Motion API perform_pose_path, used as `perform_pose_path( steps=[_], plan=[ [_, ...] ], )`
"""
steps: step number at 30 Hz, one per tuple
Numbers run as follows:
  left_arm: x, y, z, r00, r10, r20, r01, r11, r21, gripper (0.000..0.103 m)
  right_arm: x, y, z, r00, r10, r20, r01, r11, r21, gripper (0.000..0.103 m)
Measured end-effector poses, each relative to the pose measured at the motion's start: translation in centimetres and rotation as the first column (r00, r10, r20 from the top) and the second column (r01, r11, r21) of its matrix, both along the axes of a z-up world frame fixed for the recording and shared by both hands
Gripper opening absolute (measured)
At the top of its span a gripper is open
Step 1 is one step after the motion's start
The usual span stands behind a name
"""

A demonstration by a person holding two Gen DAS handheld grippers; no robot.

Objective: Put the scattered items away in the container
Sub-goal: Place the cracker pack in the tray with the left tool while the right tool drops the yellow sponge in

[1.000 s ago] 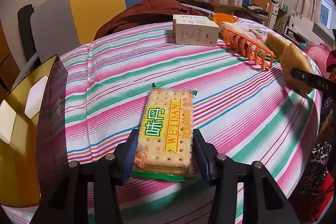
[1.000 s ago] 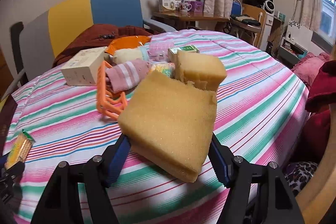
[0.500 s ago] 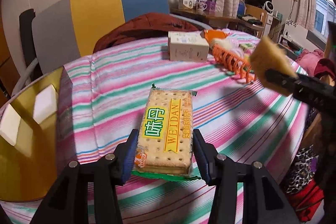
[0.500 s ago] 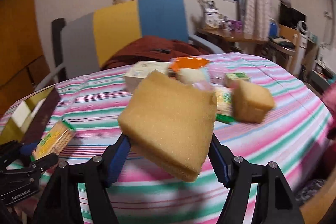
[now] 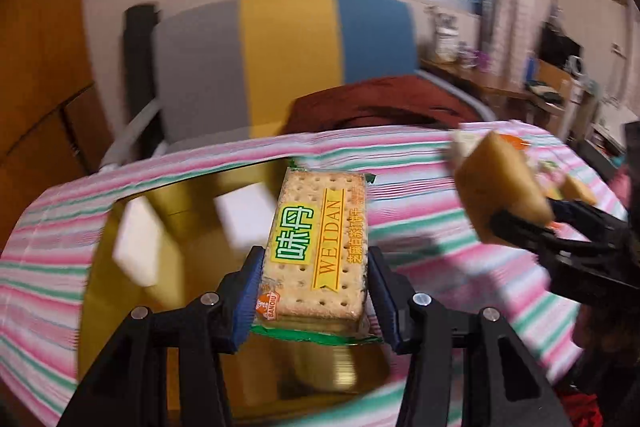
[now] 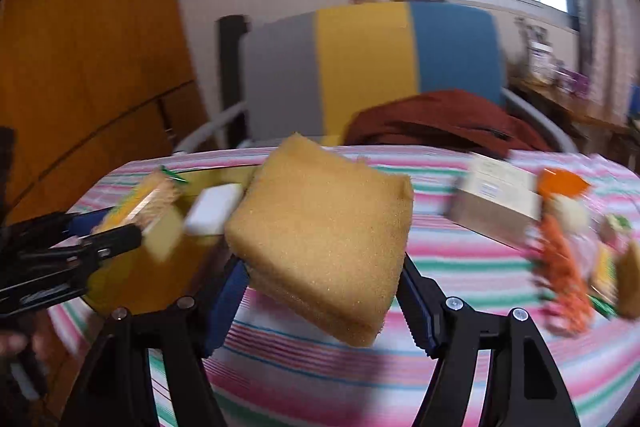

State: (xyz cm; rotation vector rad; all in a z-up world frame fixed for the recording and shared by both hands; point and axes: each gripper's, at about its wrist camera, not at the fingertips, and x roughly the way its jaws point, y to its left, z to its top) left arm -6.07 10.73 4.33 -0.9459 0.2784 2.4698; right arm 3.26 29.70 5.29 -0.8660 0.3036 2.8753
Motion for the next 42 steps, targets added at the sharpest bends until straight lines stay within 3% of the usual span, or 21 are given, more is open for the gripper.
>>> perform_pose_path(
  steps=[6, 11, 19, 23, 26, 27, 28, 32, 42],
  plan=[
    [-6.8, -4.4, -2.3, 0.989, 0.1, 0.106, -0.1, 0.995, -0.008, 0.051, -6.3, -4.4, 1.0, 0.992, 0.124, 0.008, -0.124, 0.992, -0.017, 0.072],
    [-11.2, -6.4, -4.6, 0.966, 0.145, 0.215, -0.148, 0.989, 0.0, 0.051, -11.6, -7.2, 1.2, 0.983, 0.175, 0.055, -0.177, 0.984, 0.03, 0.072],
    [-14.8, -6.0, -6.4, 0.952, 0.197, 0.233, -0.194, 0.98, -0.035, 0.051, -18.9, -8.4, -2.0, 0.961, 0.162, 0.225, -0.191, 0.976, 0.109, 0.072],
    [-16.3, -6.4, -7.2, 0.933, 0.203, 0.297, -0.21, 0.978, -0.01, 0.051, -21.0, -8.7, -3.6, 0.942, 0.178, 0.283, -0.213, 0.972, 0.096, 0.075],
    [-16.3, -6.5, -6.9, 0.938, 0.21, 0.278, -0.213, 0.977, -0.019, 0.051, -21.5, -8.9, -4.6, 0.932, 0.204, 0.3, -0.236, 0.969, 0.075, 0.078],
    [-16.4, -6.5, -7.0, 0.937, 0.21, 0.279, -0.212, 0.977, -0.021, 0.051, -21.4, -9.0, -4.7, 0.934, 0.204, 0.295, -0.237, 0.968, 0.082, 0.081],
    [-16.4, -6.6, -7.0, 0.936, 0.21, 0.283, -0.214, 0.977, -0.019, 0.051, -21.3, -8.9, -4.6, 0.935, 0.207, 0.287, -0.239, 0.968, 0.08, 0.093],
    [-15.8, -6.7, -7.0, 0.937, 0.212, 0.277, -0.215, 0.977, -0.02, 0.051, -21.0, -8.7, -4.0, 0.945, 0.2, 0.257, -0.225, 0.972, 0.071, 0.101],
    [-13.4, -7.2, -4.9, 0.963, 0.217, 0.162, -0.216, 0.976, -0.023, 0.051, -20.2, -8.2, -1.7, 0.97, 0.18, 0.162, -0.188, 0.981, 0.036, 0.103]
  ],
)
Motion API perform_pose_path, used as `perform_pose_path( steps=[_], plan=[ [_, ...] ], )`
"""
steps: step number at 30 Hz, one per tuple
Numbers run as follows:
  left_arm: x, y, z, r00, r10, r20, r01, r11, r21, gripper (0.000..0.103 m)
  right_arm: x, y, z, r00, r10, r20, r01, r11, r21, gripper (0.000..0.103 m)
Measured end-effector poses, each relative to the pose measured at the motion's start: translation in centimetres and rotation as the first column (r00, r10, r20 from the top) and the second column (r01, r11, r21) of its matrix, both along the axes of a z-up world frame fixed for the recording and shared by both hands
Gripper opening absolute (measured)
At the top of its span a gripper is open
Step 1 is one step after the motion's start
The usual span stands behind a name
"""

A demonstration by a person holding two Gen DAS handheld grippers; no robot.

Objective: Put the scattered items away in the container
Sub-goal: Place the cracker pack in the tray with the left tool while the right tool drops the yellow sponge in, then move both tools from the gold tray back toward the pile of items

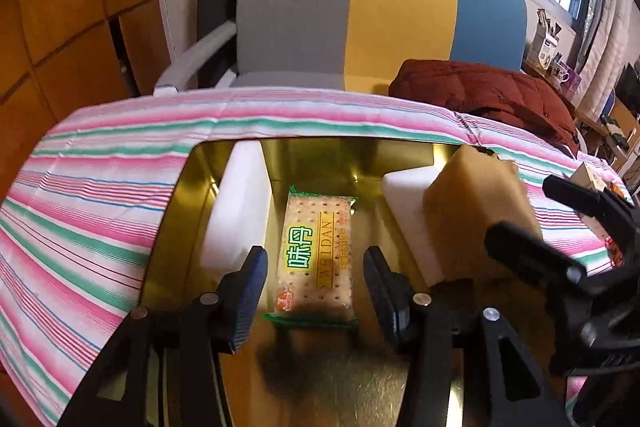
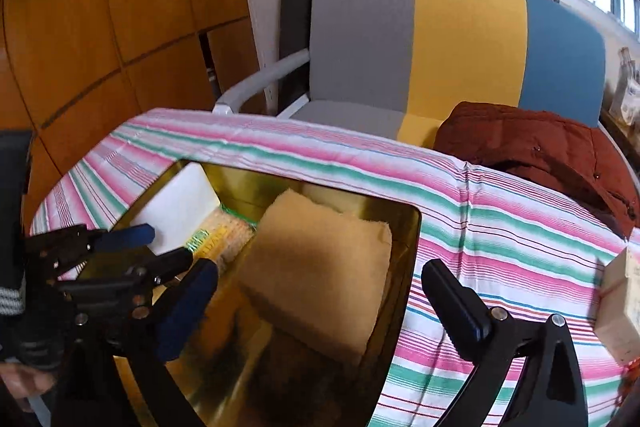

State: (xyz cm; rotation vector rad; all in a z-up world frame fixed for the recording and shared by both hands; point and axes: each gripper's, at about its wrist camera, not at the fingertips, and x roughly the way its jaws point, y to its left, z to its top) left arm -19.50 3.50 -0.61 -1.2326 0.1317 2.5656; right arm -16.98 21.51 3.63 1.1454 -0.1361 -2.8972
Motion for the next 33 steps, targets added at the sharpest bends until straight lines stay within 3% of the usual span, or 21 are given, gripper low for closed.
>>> perform_pose_path(
  steps=[10, 19, 27, 33],
  plan=[
    [4.5, 1.2, 2.3, 0.992, -0.048, -0.113, 0.051, 0.999, 0.021, 0.052, 6.1, 2.7, 2.1, 0.984, -0.066, -0.165, 0.055, 0.996, -0.071, 0.103],
    [8.9, 5.1, 4.0, 0.98, -0.135, -0.145, 0.146, 0.987, 0.066, 0.063, 13.2, 8.3, 1.2, 0.932, -0.287, -0.219, 0.277, 0.958, -0.079, 0.103],
    [13.8, 11.6, 4.0, 0.94, -0.323, -0.11, 0.335, 0.936, 0.112, 0.063, 21.9, 16.3, -0.1, 0.907, -0.382, -0.177, 0.353, 0.919, -0.174, 0.103],
    [17.3, 17.1, 2.7, 0.894, -0.444, -0.061, 0.448, 0.887, 0.11, 0.063, 28.3, 23.4, 0.1, 0.896, -0.417, -0.151, 0.396, 0.906, -0.15, 0.103]
  ],
)
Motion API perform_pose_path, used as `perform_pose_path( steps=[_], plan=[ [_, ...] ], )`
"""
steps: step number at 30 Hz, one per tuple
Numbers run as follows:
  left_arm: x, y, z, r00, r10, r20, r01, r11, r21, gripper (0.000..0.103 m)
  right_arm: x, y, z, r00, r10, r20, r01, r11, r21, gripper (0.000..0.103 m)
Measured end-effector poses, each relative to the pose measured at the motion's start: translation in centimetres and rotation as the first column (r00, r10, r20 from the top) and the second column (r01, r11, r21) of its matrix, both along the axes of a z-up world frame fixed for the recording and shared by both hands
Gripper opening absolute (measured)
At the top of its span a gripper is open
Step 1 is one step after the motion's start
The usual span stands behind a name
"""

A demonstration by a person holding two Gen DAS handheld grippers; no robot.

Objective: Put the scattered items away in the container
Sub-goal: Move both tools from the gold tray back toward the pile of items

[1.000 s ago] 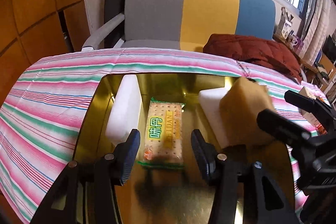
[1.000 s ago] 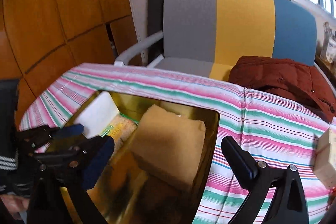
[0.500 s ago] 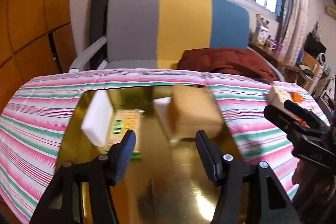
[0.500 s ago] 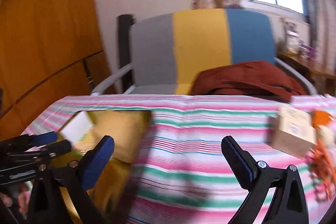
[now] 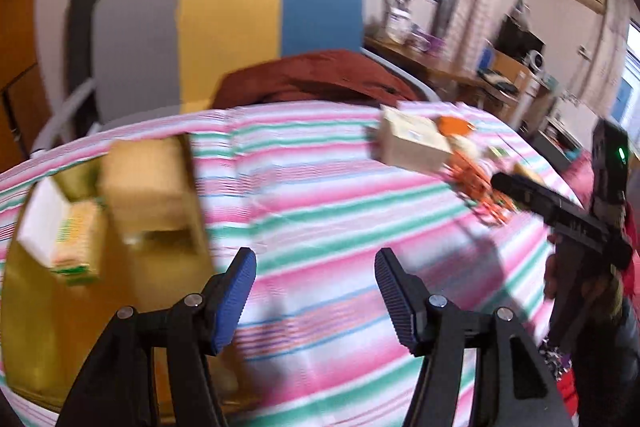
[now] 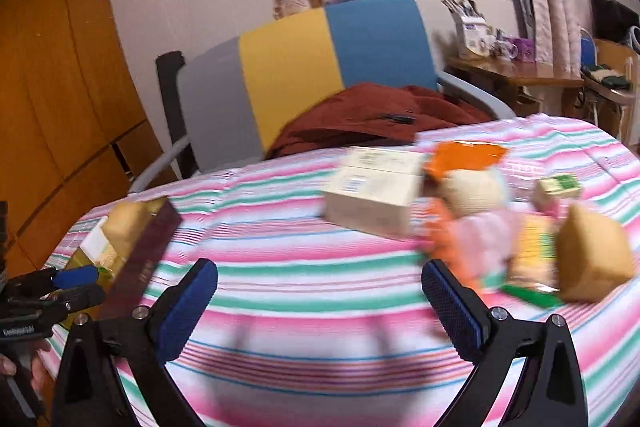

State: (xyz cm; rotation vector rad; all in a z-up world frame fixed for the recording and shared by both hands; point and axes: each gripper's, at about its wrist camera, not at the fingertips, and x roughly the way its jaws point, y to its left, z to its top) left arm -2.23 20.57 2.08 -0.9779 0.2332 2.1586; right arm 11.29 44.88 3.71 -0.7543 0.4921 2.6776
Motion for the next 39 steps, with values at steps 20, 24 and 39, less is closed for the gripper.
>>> perform_pose_path(
  steps=[20, 24, 39],
  plan=[
    [3.2, 6.7, -6.4, 0.992, -0.102, 0.08, 0.112, 0.985, -0.131, 0.063, -5.1, 11.0, -5.6, 0.901, 0.231, 0.367, -0.105, 0.937, -0.332, 0.103],
    [3.3, 6.8, -7.0, 0.992, -0.097, 0.078, 0.107, 0.985, -0.134, 0.063, -6.1, 9.3, -6.5, 0.862, 0.384, 0.332, -0.226, 0.875, -0.428, 0.103],
    [3.5, 8.6, -5.4, 0.985, -0.168, 0.031, 0.171, 0.974, -0.152, 0.063, -3.7, 10.9, -1.4, 0.936, 0.346, 0.068, -0.294, 0.871, -0.393, 0.103]
  ],
)
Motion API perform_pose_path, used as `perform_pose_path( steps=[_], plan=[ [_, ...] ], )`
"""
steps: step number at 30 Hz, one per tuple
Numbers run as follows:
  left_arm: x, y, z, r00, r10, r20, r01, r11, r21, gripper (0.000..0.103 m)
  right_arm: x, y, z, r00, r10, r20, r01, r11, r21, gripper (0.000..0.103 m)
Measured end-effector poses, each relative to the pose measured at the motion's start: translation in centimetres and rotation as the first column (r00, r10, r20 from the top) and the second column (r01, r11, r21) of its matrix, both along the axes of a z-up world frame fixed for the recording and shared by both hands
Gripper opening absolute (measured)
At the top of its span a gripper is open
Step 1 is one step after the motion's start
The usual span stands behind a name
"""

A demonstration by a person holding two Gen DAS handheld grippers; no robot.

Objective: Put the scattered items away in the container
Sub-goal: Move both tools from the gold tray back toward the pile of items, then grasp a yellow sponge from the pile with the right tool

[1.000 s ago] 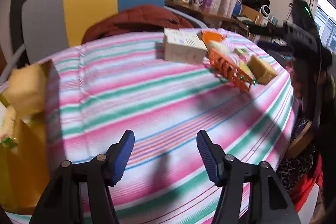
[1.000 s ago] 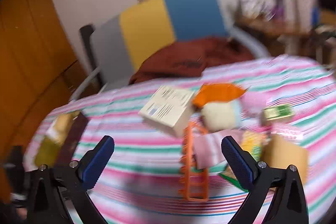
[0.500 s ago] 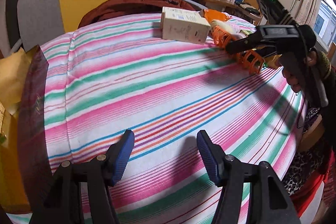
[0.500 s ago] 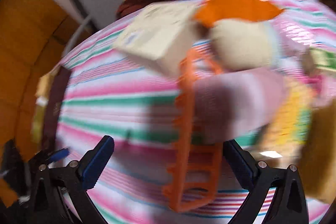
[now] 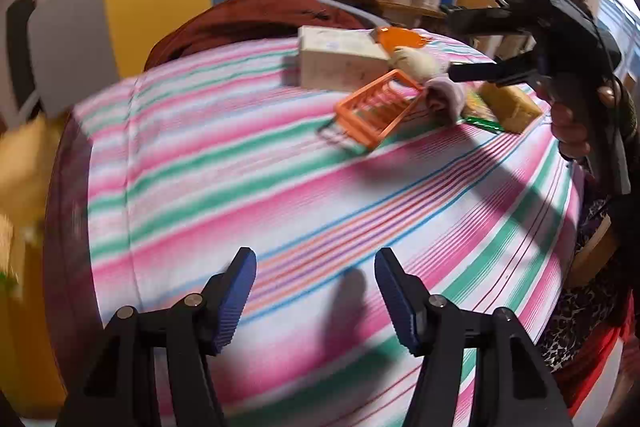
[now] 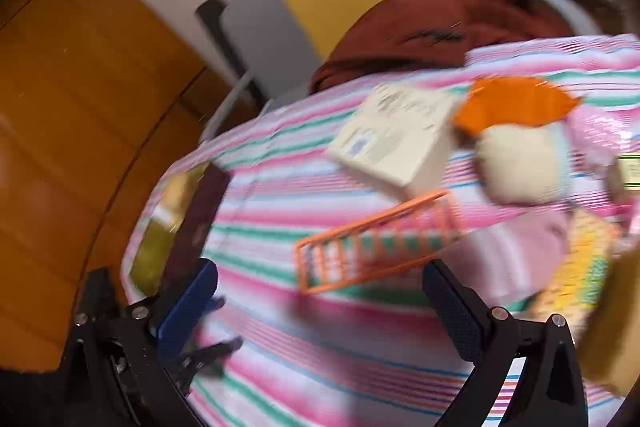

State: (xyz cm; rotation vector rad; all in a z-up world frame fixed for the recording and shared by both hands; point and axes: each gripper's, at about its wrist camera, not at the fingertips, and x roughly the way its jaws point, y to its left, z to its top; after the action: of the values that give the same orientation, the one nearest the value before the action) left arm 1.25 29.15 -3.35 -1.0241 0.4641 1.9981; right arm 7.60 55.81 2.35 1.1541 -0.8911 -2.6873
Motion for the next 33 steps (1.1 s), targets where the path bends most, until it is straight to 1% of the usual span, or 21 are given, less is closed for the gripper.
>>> perform_pose_path(
  steps=[2, 4, 5, 10, 14, 17, 18, 20, 22, 24, 27, 31, 32, 33],
  plan=[
    [-0.1, 1.7, 0.7, 0.998, -0.054, -0.019, 0.053, 0.998, -0.014, 0.063, 0.2, 0.4, 0.2, 0.998, -0.061, 0.011, 0.06, 0.998, 0.033, 0.103],
    [-0.5, 3.6, 1.1, 0.993, -0.106, -0.042, 0.104, 0.993, -0.049, 0.064, 0.5, 1.2, 0.3, 0.991, -0.13, 0.031, 0.127, 0.989, 0.07, 0.103],
    [-0.7, 4.6, 1.3, 0.99, -0.13, -0.053, 0.127, 0.99, -0.062, 0.064, 0.7, 1.6, 0.4, 0.987, -0.157, 0.038, 0.154, 0.985, 0.071, 0.103],
    [-2.0, 8.4, 1.8, 0.976, -0.208, -0.065, 0.202, 0.975, -0.094, 0.064, 2.1, 4.3, 0.4, 0.954, -0.294, 0.06, 0.293, 0.956, 0.026, 0.103],
    [-2.3, 10.1, 1.7, 0.967, -0.245, -0.076, 0.236, 0.966, -0.106, 0.064, 4.2, 6.7, 1.3, 0.919, -0.393, 0.029, 0.394, 0.919, -0.017, 0.103],
    [-2.5, 10.9, 1.3, 0.963, -0.26, -0.075, 0.25, 0.961, -0.117, 0.064, 5.2, 7.7, 1.6, 0.904, -0.427, 0.017, 0.427, 0.903, -0.048, 0.103],
    [-2.5, 11.0, 1.2, 0.962, -0.26, -0.081, 0.249, 0.961, -0.121, 0.064, 5.2, 7.8, 1.6, 0.904, -0.427, 0.022, 0.428, 0.903, -0.047, 0.103],
    [-2.6, 11.3, 0.9, 0.961, -0.267, -0.071, 0.258, 0.959, -0.118, 0.064, 4.8, 7.6, 1.4, 0.913, -0.407, 0.036, 0.408, 0.912, -0.039, 0.103],
    [-2.8, 11.2, 0.8, 0.964, -0.258, -0.065, 0.25, 0.962, -0.108, 0.064, 4.0, 7.1, 1.2, 0.917, -0.393, 0.062, 0.393, 0.919, 0.011, 0.103],
    [-3.1, 10.5, 0.9, 0.972, -0.232, -0.038, 0.229, 0.97, -0.078, 0.064, 3.8, 7.0, 0.9, 0.906, -0.414, 0.087, 0.407, 0.909, 0.086, 0.103],
    [-2.6, 9.5, 1.5, 0.972, -0.234, -0.01, 0.233, 0.972, -0.022, 0.064, 4.4, 7.8, 0.8, 0.87, -0.479, 0.118, 0.457, 0.872, 0.176, 0.103],
    [-0.7, 9.1, 2.1, 0.956, -0.293, -0.004, 0.293, 0.956, 0.016, 0.064, 5.4, 8.5, 0.9, 0.82, -0.549, 0.162, 0.488, 0.818, 0.306, 0.103],
    [-0.3, 9.1, 2.0, 0.951, -0.308, 0.005, 0.308, 0.951, 0.023, 0.064, 5.8, 8.6, 1.0, 0.802, -0.573, 0.169, 0.496, 0.796, 0.346, 0.103],
    [0.0, 9.2, 1.9, 0.948, -0.317, 0.012, 0.317, 0.948, 0.028, 0.064, 6.3, 9.0, 1.0, 0.783, -0.597, 0.173, 0.513, 0.778, 0.363, 0.103]
  ],
)
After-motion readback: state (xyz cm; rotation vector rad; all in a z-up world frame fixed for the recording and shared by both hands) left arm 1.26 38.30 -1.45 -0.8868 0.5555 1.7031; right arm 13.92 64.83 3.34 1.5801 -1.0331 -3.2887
